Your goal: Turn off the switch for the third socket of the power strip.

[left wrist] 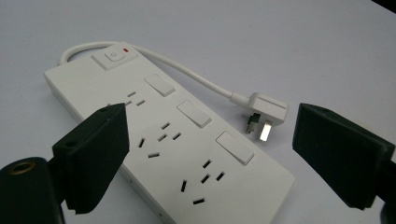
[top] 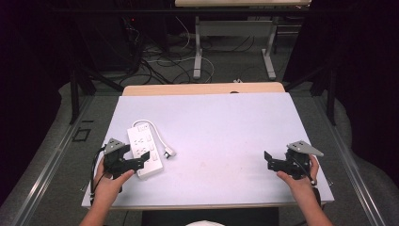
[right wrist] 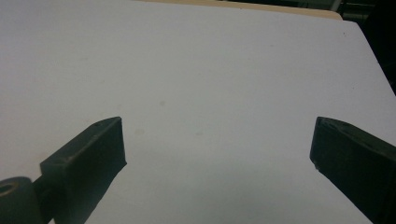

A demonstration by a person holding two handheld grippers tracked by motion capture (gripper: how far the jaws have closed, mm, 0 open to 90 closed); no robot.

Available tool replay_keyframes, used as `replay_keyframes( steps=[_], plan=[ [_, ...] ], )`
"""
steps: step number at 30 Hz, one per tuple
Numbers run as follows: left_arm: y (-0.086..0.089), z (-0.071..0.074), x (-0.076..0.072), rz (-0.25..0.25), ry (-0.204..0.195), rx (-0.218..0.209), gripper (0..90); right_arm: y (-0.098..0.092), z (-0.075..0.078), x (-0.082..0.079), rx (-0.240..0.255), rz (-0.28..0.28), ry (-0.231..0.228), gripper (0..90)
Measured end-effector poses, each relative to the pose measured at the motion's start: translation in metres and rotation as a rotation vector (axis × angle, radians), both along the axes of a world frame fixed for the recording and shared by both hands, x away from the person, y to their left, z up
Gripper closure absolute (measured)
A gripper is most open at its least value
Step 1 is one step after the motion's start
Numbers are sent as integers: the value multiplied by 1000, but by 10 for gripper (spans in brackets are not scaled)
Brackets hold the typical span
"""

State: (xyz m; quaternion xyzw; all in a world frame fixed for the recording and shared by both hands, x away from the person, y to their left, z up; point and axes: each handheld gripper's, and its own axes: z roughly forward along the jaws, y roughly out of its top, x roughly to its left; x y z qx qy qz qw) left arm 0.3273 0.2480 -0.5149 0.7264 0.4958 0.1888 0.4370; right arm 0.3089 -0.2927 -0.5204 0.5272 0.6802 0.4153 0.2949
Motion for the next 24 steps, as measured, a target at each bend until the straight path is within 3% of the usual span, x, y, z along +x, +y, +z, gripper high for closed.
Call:
replay_keyframes(
  steps=[4, 10, 13, 17, 24],
  plan=[
    [0, 2, 1, 8, 13, 11, 157, -2, -1, 1, 8, 6, -9, 27],
    [2, 7, 3, -2, 30, 3, 161, 0, -1, 1, 12, 11, 17, 27],
    [0, 10, 5, 0, 21, -1, 163, 1, -2, 1, 16, 16, 13, 27],
    [-2, 15, 6, -12, 43, 15, 165, 1, -3, 1, 7, 21, 9, 29],
    [-4, 20, 9, -22, 38, 32, 175, 2, -4, 1, 6, 28, 16, 32]
  ],
)
